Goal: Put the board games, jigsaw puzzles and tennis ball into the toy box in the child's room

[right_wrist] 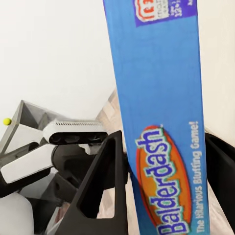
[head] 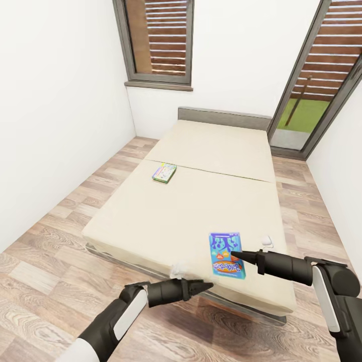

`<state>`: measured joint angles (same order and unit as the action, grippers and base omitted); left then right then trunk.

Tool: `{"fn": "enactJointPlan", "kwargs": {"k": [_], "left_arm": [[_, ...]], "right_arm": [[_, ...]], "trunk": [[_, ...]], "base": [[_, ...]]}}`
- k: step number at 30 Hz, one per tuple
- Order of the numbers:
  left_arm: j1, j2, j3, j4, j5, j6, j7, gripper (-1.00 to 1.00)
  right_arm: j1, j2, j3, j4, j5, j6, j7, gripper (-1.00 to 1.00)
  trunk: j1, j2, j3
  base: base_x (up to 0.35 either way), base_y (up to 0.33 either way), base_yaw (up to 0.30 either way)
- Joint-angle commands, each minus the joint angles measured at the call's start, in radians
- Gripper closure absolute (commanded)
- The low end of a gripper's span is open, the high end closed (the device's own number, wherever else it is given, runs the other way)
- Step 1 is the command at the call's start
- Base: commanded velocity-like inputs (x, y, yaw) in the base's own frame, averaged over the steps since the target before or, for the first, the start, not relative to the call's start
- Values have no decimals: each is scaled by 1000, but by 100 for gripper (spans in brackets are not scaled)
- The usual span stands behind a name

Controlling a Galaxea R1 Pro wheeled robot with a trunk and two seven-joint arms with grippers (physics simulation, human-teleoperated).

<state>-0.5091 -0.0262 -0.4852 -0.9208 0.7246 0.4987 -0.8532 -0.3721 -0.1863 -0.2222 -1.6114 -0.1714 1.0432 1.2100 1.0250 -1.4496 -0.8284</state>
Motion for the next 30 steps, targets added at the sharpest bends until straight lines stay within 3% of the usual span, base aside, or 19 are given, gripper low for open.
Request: {"fn": "enactJointPlan", "kwargs": {"k": [1,3,4,6,7,9,10,12,13,16,17,20,24,30], "left_arm": [[10,13,3,1,10,8,12,-100],[32,36,27,1,12,7,36,-100],[32,36,27,1,12,7,36,-100],[54,53,78,1,13,6,59,-100],[54,53,78,1,13,6,59,-100],[81,62,146,2,14,4,81,-100],[81,62,146,2,14,4,81,-100],[109,65,218,1,13,-1,103,-100],[109,65,218,1,13,-1,103,-100],[138,65,305,-1,11,-6,139,-100],[138,65,305,-1,11,-6,139,-100],[153,63,355,0,13,-9,192,-100],[161,60,381,0,29,-10,249,-100],[165,54,391,-5,65,-7,298,-100]], "right_arm": [[-1,0,-1,0,1,4,3,100],[-2,-1,-3,0,1,4,2,100],[-2,-1,-3,0,1,4,2,100],[-4,-2,-11,0,1,4,0,100],[-4,-2,-11,0,1,4,0,100],[-6,-2,-31,0,2,4,-1,100],[-6,-2,-31,0,2,4,-1,100],[-8,-2,-57,1,2,4,-2,100],[-8,-2,-57,1,2,4,-2,100],[-11,-3,-103,1,2,4,-3,100],[-11,-3,-103,1,2,4,-3,100],[-10,-1,-148,1,2,4,-3,100],[-5,-2,-176,0,3,4,-4,100],[2,-15,-193,0,5,4,-3,100]], "trunk": [[0,0,-1],[0,0,-1],[0,0,-1],[0,0,-1],[0,0,-1],[0,0,-1],[0,0,-1],[0,0,-1],[0,0,-1],[0,0,-1],[0,0,-1],[0,0,-1],[0,0,-1],[0,0,-1]], "base": [[0,0,0],[0,0,0],[0,0,0],[0,0,0],[0,0,0],[0,0,0],[0,0,0],[0,0,0],[0,0,0],[0,0,0],[0,0,0],[0,0,0],[0,0,0],[0,0,-9]]}}
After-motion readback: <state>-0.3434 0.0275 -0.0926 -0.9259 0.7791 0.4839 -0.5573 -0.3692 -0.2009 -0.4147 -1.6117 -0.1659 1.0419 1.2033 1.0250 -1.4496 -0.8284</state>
